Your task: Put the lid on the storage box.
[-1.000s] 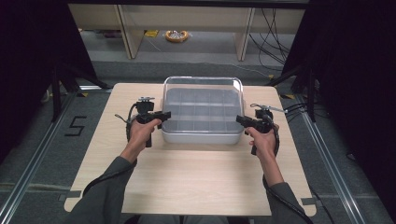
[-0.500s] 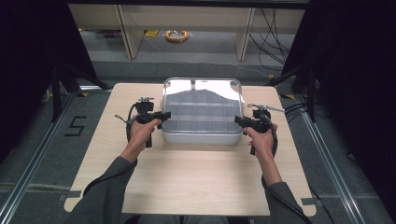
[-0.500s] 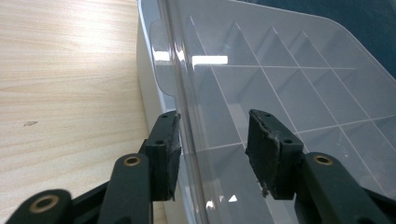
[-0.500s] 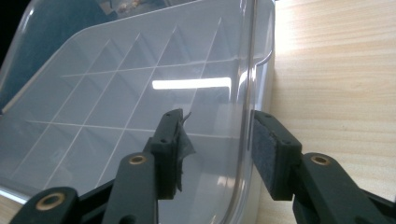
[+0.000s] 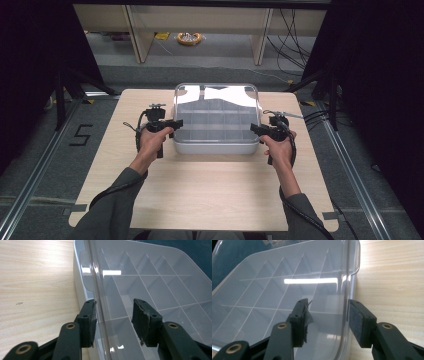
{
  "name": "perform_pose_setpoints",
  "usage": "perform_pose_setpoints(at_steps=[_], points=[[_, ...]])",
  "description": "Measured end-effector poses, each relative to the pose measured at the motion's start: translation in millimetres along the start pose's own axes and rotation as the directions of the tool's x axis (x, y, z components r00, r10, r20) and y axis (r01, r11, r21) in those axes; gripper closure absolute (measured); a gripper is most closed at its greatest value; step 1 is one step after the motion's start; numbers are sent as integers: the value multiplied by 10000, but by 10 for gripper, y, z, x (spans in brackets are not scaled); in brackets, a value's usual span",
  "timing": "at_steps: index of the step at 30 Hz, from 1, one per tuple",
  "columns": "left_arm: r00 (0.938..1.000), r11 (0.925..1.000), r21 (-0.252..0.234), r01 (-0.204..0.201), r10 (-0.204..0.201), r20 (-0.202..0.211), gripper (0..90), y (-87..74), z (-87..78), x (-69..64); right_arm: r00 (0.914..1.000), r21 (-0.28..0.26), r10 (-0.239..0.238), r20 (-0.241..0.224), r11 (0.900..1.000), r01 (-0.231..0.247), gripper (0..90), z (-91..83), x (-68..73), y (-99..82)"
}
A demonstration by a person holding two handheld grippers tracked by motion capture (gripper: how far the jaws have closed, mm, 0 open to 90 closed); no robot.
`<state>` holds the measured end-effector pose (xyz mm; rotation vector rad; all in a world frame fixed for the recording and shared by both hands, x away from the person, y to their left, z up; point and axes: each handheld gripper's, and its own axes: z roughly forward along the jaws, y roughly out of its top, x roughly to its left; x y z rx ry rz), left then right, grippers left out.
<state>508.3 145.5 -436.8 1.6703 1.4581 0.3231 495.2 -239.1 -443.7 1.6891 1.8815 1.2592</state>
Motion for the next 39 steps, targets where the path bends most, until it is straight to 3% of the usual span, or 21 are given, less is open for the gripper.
perform_pose_setpoints(at_steps=[4, 8, 11, 12, 13, 16, 17, 18, 19, 21, 23, 24, 25, 34, 35, 37, 38, 39], points=[[9998, 9998, -31, 188, -188, -26, 537, 3, -2, 14, 10000, 32, 41, -16, 10000, -41, 533, 2, 11, 0], [9999, 9999, 5, 116, -116, -99, 536, 13, -6, 16, 9987, 127, 484, -174, 9988, -482, 533, 12, 50, 1], [9997, 9997, 107, 228, -229, 58, 525, -17, 7, 38, 9989, 142, 449, -103, 9989, -447, 527, 3, 58, -2], [9995, 9995, 89, 296, -296, 77, 522, -23, 15, 41, 9997, 98, 222, -139, 9997, -221, 526, 2, 35, -3], [9995, 9995, 104, 284, -285, 107, 518, -30, 23, 49, 9990, 135, 396, -222, 9991, -393, 526, -5, 43, -4], [9997, 9997, 115, 209, -210, 77, 495, -41, 28, 41, 9993, 93, 342, -148, 9994, -340, 517, -4, 43, -16], [9998, 9997, 146, 195, -196, 90, 492, -46, 27, 44, 9980, 89, 605, -173, 9981, -604, 517, -10, 68, -24], [9997, 9997, 163, 197, -200, 141, 489, -54, 29, 51, 9998, -27, 120, -153, 9999, -120, 516, -4, 25, -22], [9995, 9995, 166, 260, -262, 149, 485, -59, 33, 50, 9998, -49, 107, -172, 9999, -108, 517, -6, 14, -26], [9990, 9991, 167, -388, 391, -192, 512, -81, 53, 22, 9994, -113, 252, -252, 9996, -255, 505, -11, 13, -29], [9957, 9965, 192, -814, 822, -433, 493, -102, 58, -21, 9944, 91, 1000, -352, 9950, -997, 502, -33, 52, -23], [9944, 9954, 226, -933, 943, -486, 490, -99, 54, -36, 9992, -28, 295, -267, 9996, -296, 494, -22, 20, -12], [9945, 9957, 121, -917, 922, -488, 489, -102, 60, -45, 9993, 30, 255, -285, 9997, -254, 488, -23, 25, -13], [9965, 9969, 171, -773, 778, -319, 498, -110, 50, -13, 9994, 31, 212, -265, 9998, -212, 486, -19, 15, -7], [9969, 9974, 154, -707, 712, -327, 498, -112, 50, -12, 9986, 113, 461, -256, 9989, -459, 486, -28, 35, -7], [9975, 9978, 175, -645, 649, -268, 497, -111, 49, -1, 9987, 119, 424, -293, 9990, -421, 486, -33, 34, -6], [9973, 9976, 181, -665, 670, -299, 498, -113, 52, 2, 9975, 101, 694, -157, 9975, -693, 494, -40, 61, -9], [9973, 9975, 205, -680, 686, -275, 499, -116, 55, 7, 9987, -86, -384, 336, 9992, 387, 500, -67, 32, 14]])
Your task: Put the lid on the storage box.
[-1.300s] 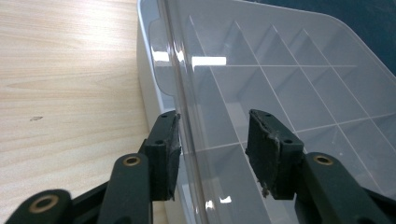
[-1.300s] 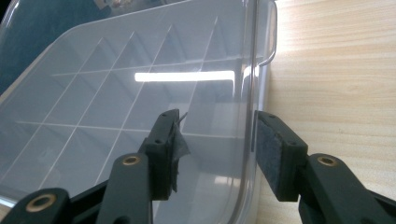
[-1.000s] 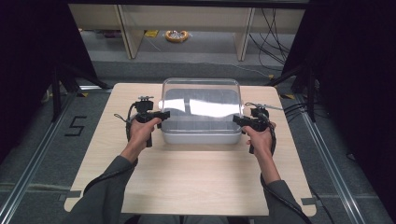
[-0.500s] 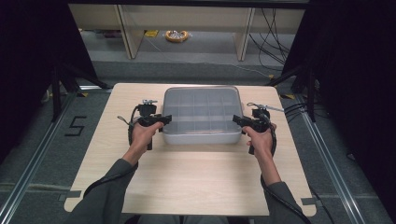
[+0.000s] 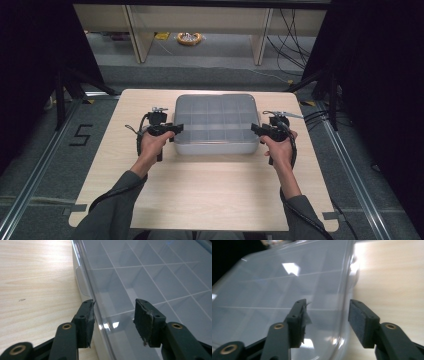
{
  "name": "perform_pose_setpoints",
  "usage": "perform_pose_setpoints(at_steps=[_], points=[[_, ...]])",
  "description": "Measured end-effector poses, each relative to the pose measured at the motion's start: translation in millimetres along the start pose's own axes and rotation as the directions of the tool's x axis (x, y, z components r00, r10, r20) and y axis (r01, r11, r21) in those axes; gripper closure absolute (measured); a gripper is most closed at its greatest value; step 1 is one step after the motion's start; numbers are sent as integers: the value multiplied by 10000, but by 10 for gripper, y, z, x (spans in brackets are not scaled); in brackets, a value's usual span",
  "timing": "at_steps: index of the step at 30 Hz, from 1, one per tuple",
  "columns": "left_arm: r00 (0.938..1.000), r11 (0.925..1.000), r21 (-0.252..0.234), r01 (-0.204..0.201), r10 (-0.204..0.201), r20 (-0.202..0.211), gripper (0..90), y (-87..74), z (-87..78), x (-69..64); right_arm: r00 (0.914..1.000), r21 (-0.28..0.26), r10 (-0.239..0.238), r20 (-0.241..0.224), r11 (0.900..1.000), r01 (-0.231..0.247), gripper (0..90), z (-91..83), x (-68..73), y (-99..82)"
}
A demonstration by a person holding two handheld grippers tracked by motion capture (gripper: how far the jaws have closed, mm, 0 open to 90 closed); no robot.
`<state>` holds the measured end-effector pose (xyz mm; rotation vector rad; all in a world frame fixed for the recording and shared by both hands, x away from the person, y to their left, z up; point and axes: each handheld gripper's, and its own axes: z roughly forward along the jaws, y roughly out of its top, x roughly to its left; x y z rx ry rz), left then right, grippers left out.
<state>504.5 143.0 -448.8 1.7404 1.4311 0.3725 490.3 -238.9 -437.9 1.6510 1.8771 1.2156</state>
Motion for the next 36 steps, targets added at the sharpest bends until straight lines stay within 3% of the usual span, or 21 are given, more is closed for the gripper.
perform_pose_setpoints(at_steps=[2, 4, 6, 15, 16, 17, 19, 20, 23, 24, 25, 27, 28, 30, 33, 36], points=[[10000, 9999, -65, 79, -79, 36, 498, -9, 4, 6, 9999, 11, -50, 127, 10000, 50, 511, -21, 2, 11], [9999, 9999, -45, 106, -106, 51, 498, -6, 4, 9, 9992, 203, 309, -256, 9993, -304, 515, -34, -8, 9], [9999, 9999, -43, 143, -142, 57, 498, -7, 4, 10, 9999, 182, 26, -143, 9998, -23, 516, -37, -28, 11], [9990, 9990, -215, 382, -376, 258, 486, -4, -31, 23, 9988, 90, 348, -341, 9994, -345, 509, -84, -43, -37], [9990, 9992, -227, 325, -318, 299, 481, -2, -47, 20, 9994, -16, 119, -335, 9999, -119, 506, -87, -60, -40], [9990, 9992, -232, 331, -324, 300, 477, 2, -62, 13, 9970, 107, 636, -440, 9979, -632, 503, -121, -16, -42], [9986, 9989, -315, 352, -339, 401, 471, 11, -94, 3, 9979, 10, 451, -464, 9990, -451, 501, -139, -20, -46], [9985, 9989, -344, 315, -299, 460, 469, 16, -111, 0, 9989, -126, 78, -466, 9999, -84, 500, -140, -46, -45], [9976, 9988, -378, 325, -301, 630, 465, 22, -164, -12, 9983, -87, 86, -576, 9999, -91, 497, -173, -22, -55], [9972, 9985, -422, 362, -334, 664, 461, 21, -173, -15, 9967, 21, 498, -639, 9988, -498, 491, -195, 18, -62], [9968, 9985, -418, 366, -335, 725, 460, 18, -188, -14, 9976, -127, 68, -687, 9999, -77, 490, -192, -14, -63], [9965, 9986, -426, 316, -282, 784, 455, 7, -219, -9, 9977, -124, 22, -681, 9999, -30, 484, -201, -8, -76], [9959, 9980, -489, 403, -362, 830, 453, -1, -230, -14, 9978, -26, 332, -580, 9994, -334, 482, -208, 23, -89], [9953, 9983, -450, 370, -328, 911, 448, -19, -256, -10, 9967, -180, 40, -810, 9998, -55, 479, -212, -6, -96], [9964, 9989, -442, 136, -99, 840, 442, -47, -301, 5, 9965, -110, -24, -838, 9999, 15, 468, -223, -2, -116], [9951, 9985, -495, 233, -184, 976, 437, -81, -339, 14, 9965, -83, -152, -817, 9999, 145, 465, -247, 10, -139]])
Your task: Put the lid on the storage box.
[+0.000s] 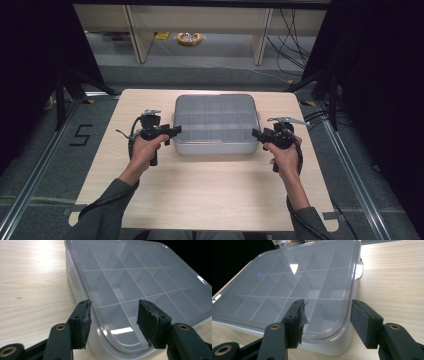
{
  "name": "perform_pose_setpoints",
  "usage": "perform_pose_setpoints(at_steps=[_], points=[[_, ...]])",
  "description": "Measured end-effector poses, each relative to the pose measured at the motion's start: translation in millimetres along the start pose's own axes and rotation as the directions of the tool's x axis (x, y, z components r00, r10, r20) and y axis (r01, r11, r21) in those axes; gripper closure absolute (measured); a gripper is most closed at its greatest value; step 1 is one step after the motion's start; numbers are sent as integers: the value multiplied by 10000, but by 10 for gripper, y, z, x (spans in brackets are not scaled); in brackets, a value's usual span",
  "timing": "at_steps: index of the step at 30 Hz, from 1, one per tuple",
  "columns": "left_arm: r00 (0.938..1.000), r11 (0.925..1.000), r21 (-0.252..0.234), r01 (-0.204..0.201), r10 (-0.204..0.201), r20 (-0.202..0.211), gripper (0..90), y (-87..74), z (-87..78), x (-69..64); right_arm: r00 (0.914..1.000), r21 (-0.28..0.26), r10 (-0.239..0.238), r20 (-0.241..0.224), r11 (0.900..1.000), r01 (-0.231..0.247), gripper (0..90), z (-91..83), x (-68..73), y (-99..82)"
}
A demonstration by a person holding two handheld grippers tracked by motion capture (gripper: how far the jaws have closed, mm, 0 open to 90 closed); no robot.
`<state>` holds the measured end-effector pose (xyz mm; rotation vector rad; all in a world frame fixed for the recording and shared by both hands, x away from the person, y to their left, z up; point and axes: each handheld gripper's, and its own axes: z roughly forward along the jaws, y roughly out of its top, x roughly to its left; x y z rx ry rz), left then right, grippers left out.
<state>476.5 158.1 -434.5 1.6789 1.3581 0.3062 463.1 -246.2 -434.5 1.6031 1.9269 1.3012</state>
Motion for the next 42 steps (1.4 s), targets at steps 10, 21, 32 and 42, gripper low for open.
perform_pose_setpoints(at_steps=[10, 21, 32, 42], points=[[9973, 9990, -93, -445, 450, 582, 398, -167, -175, -46, 9999, -77, -62, -141, 10000, 61, 452, -26, 25, -50], [9939, 9965, 115, -829, 819, 736, 333, -286, -304, -94, 10000, -84, 25, 17, 10000, -24, 382, -108, -10, -95], [9892, 9926, 364, -1157, 1118, 946, 292, -377, -401, -160, 10000, -104, 52, -55, 9999, -53, 351, -199, -69, -159], [9880, 9932, 341, -1111, 1066, 1121, 287, -458, -424, -236, 9999, 96, 34, -164, 9999, -32, 341, -235, -26, -217]])
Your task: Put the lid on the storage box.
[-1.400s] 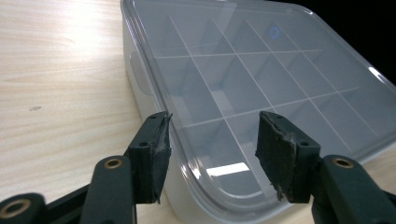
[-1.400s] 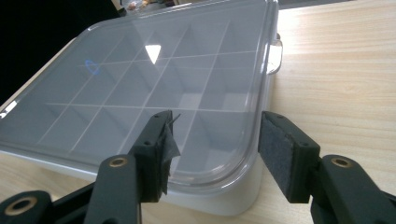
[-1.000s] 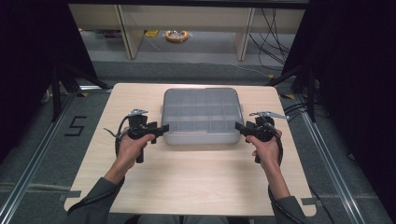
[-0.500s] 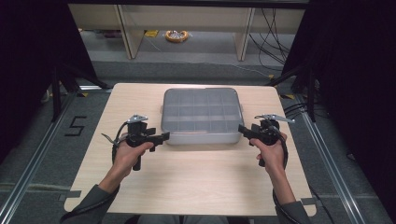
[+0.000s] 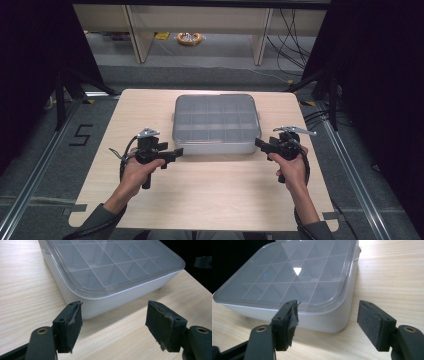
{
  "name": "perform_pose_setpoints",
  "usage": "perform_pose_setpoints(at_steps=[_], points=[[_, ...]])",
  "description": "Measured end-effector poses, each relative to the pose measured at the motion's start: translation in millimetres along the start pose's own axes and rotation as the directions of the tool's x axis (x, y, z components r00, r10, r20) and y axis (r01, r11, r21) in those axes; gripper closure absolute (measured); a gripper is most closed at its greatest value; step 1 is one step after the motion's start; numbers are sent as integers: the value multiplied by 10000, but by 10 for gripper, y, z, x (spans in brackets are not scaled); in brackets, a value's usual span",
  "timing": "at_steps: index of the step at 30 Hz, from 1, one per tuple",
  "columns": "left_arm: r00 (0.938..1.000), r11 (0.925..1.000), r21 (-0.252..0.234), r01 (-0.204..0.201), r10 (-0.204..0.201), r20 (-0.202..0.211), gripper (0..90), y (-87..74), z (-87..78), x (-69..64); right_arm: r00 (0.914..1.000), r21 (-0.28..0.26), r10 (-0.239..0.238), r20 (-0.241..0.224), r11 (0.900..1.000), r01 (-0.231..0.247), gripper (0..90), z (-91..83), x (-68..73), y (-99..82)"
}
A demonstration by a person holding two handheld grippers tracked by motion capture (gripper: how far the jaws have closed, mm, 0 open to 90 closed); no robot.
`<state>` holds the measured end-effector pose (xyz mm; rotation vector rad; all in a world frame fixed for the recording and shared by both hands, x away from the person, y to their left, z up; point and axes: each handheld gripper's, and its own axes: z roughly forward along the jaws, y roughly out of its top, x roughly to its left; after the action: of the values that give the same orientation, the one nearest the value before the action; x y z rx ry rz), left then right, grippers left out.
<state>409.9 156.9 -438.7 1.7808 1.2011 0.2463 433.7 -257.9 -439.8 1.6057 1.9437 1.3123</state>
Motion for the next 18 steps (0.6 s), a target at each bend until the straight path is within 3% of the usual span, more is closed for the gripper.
perform_pose_setpoints(at_steps=[2, 3, 7, 10, 15, 16, 17, 18], points=[[10000, 10000, 18, -76, 76, 19, 284, -9, -6, -22, 9997, 102, 219, 53, 9997, -219, 337, -15, 31, -13], [9999, 9999, 18, -110, 109, 59, 283, -14, -8, -33, 10000, 76, 35, 10, 10000, -35, 334, -17, 11, -15], [9995, 9996, 64, -287, 287, 130, 279, -35, -21, -70, 10000, -5, 74, -56, 10000, -74, 318, -40, 20, -35], [9994, 9996, 22, -270, 270, 204, 274, -60, -15, -91, 10000, 223, -2, -23, 9998, 3, 303, -73, 30, -50], [9985, 9996, 153, -253, 245, 494, 271, -115, -11, -132, 9998, 165, -98, -158, 9998, 101, 253, -75, 66, -95], [9981, 9988, 243, -418, 407, 456, 271, -123, -20, -136, 9987, 291, 419, -290, 9987, -410, 249, -94, 115, -109], [9982, 9992, 201, -356, 346, 499, 271, -132, -17, -152, 9997, 165, -88, -234, 9998, 92, 233, -85, 87, -115], [9978, 9991, 185, -388, 378, 543, 271, -141, -17, -160, 9995, 213, -19, -309, 9998, 26, 210, -96, 102, -122]])
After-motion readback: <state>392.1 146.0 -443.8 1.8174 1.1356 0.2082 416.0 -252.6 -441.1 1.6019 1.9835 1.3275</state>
